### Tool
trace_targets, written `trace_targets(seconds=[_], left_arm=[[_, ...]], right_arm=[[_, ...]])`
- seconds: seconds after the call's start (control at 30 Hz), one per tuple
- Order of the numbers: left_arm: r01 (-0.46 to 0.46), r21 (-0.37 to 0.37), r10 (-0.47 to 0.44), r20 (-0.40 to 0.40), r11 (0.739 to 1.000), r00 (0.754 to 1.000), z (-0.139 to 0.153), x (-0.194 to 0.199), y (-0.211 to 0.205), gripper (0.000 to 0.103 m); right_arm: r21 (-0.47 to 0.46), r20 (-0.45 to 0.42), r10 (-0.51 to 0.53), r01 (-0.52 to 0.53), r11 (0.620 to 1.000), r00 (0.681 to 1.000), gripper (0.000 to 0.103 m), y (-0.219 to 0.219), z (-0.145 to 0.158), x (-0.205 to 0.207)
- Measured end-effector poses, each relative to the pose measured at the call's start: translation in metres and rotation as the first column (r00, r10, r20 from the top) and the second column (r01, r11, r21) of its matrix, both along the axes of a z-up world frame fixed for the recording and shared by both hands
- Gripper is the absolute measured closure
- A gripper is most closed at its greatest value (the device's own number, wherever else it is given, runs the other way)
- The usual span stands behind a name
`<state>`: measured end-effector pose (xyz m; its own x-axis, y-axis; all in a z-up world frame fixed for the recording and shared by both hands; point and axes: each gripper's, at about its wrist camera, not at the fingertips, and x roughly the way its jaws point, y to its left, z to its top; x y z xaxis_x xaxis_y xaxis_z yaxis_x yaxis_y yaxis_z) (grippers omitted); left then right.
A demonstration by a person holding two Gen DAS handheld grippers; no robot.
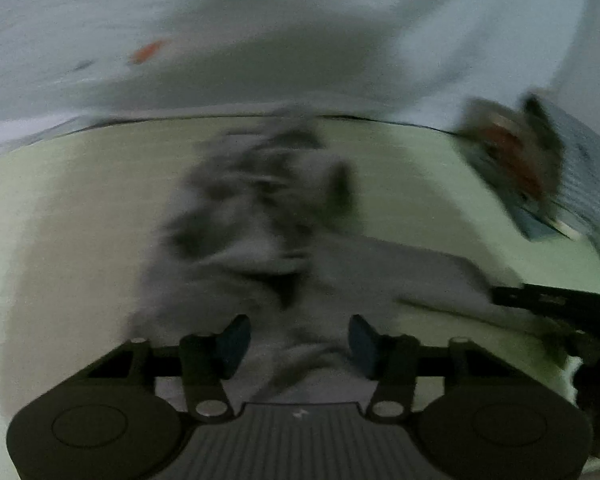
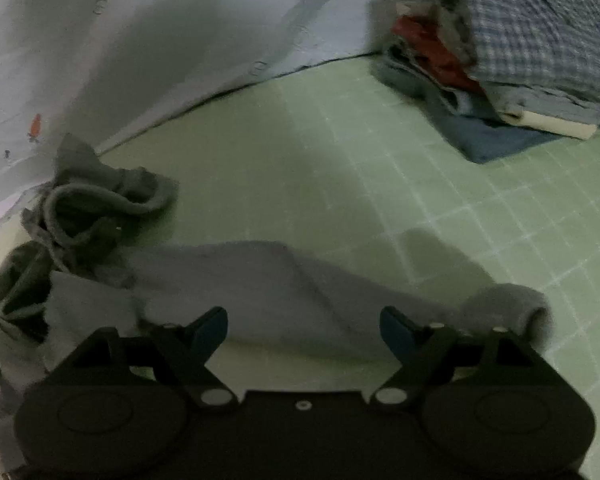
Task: Fold clothes
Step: 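Grasp a hoodie sleeve with the right gripper and stretch it out flat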
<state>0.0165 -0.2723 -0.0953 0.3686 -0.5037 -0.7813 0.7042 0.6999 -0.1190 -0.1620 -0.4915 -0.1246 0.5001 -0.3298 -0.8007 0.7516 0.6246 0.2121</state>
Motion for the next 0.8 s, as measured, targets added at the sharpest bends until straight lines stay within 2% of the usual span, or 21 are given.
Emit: trace_targets(seconds=[0.1, 0.2, 0.3, 0.33, 0.37, 0.47, 0.57, 0.63, 0.67, 0.7, 0.8], left_arm=[[0.028, 0.047, -0.029, 0.013, 0.998, 0.999, -0.014, -0.003, -0.029, 0.047], [0.026, 0.108, -0.029, 0.033, 0.994, 0.999, -0.030, -0.001, -0.050, 0.037], [0.020, 0.133, -0.023, 0.019, 0.991, 1.000, -0.043, 0.004, -0.061, 0.038], [0.013, 0.124, -0.014, 0.006, 0.992, 1.000, -0.043, 0.006, -0.060, 0.055], [-0.002, 0.109, 0.003, -0.006, 0.994, 1.000, -0.040, 0.008, -0.057, 0.095], [-0.041, 0.052, 0.042, -0.015, 0.998, 0.999, -0.027, 0.015, -0.046, 0.098], [-0.101, 0.026, 0.099, 0.071, 0.995, 0.993, -0.003, 0.024, -0.021, 0.098], [-0.179, 0.010, 0.176, 0.138, 0.984, 0.975, 0.016, 0.038, 0.005, 0.098], [-0.233, 0.003, 0.229, 0.174, 0.972, 0.958, 0.025, 0.048, 0.022, 0.098], [-0.289, -0.003, 0.283, 0.214, 0.957, 0.935, 0.034, 0.059, 0.041, 0.098], [-0.456, -0.013, 0.436, 0.317, 0.890, 0.842, 0.058, 0.100, 0.104, 0.098]], right_arm=[[0.018, -0.008, -0.023, 0.023, 1.000, 1.000, 0.018, -0.011, -0.005, -0.014], [0.028, -0.018, -0.034, 0.035, 0.999, 0.999, 0.018, -0.020, -0.008, -0.025], [0.043, -0.018, -0.033, 0.033, 0.999, 0.999, 0.018, -0.026, -0.011, -0.031], [0.049, -0.017, -0.033, 0.034, 0.998, 0.999, 0.018, -0.027, -0.011, -0.032], [0.051, -0.019, -0.033, 0.034, 0.998, 0.999, 0.018, -0.028, -0.012, -0.032], [0.050, -0.027, -0.033, 0.035, 0.998, 0.999, 0.018, -0.027, -0.013, -0.031], [0.051, -0.035, -0.038, 0.039, 0.998, 0.999, 0.018, -0.024, -0.013, -0.028], [0.056, -0.040, -0.049, 0.051, 0.997, 0.998, 0.018, -0.020, -0.015, -0.026], [0.057, -0.043, -0.055, 0.057, 0.997, 0.998, 0.018, -0.018, -0.016, -0.025], [0.059, -0.046, -0.061, 0.064, 0.996, 0.997, 0.018, -0.015, -0.017, -0.024], [0.057, -0.053, -0.071, 0.074, 0.996, 0.996, 0.018, -0.004, -0.017, -0.018]])
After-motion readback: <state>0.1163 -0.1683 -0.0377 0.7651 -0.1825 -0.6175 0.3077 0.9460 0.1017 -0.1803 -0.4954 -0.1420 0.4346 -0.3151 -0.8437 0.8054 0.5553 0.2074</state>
